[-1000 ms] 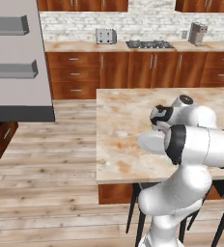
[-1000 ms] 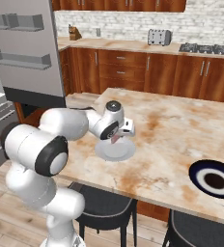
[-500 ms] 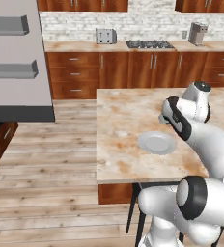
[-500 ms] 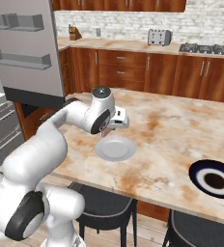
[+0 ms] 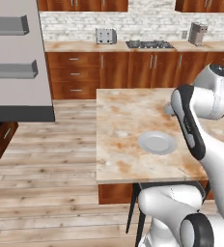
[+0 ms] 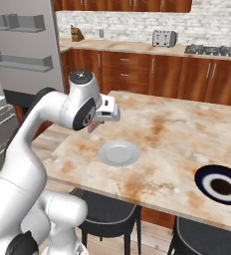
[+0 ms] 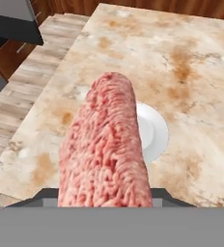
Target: Transport the steak and broccoli to the fridge. Place the steak on the rack containing meat and place the broccoli on the rack containing the vegetable, ensuring meats and vegetables are on different racks.
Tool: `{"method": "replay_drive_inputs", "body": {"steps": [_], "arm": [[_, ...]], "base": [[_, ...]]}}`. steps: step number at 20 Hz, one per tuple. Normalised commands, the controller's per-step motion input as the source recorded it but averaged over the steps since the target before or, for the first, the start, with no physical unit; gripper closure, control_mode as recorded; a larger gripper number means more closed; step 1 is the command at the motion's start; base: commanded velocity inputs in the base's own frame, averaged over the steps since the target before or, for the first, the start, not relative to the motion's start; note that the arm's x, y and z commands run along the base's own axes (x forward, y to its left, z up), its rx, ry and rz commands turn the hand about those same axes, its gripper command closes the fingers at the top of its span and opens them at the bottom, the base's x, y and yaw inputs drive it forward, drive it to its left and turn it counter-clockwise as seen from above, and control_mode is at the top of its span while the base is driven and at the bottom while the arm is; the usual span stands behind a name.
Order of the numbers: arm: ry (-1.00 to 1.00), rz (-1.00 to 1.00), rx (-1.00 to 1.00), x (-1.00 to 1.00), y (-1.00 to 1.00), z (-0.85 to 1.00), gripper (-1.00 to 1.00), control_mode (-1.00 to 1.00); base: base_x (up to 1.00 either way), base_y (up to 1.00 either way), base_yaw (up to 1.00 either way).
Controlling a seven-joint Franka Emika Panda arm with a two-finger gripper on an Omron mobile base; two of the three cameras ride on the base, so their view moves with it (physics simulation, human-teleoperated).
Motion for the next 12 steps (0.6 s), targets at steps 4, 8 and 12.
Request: {"method": "replay_drive_inputs", "body": {"steps": [4, 8, 12], "arm": [[-0.01, 0.07, 0.0, -0.64, 0.26, 1.0, 1.0, -1.0], [-0.14, 0.09, -0.01, -0.8, 0.16, 0.98, 1.0, -1.0], [-0.22, 0.08, -0.01, -0.85, 0.11, 0.98, 1.0, -1.0]], "base": [[0.0, 0.0, 0.0], [0.0, 0.0, 0.0], [0.0, 0.0, 0.0]]}}
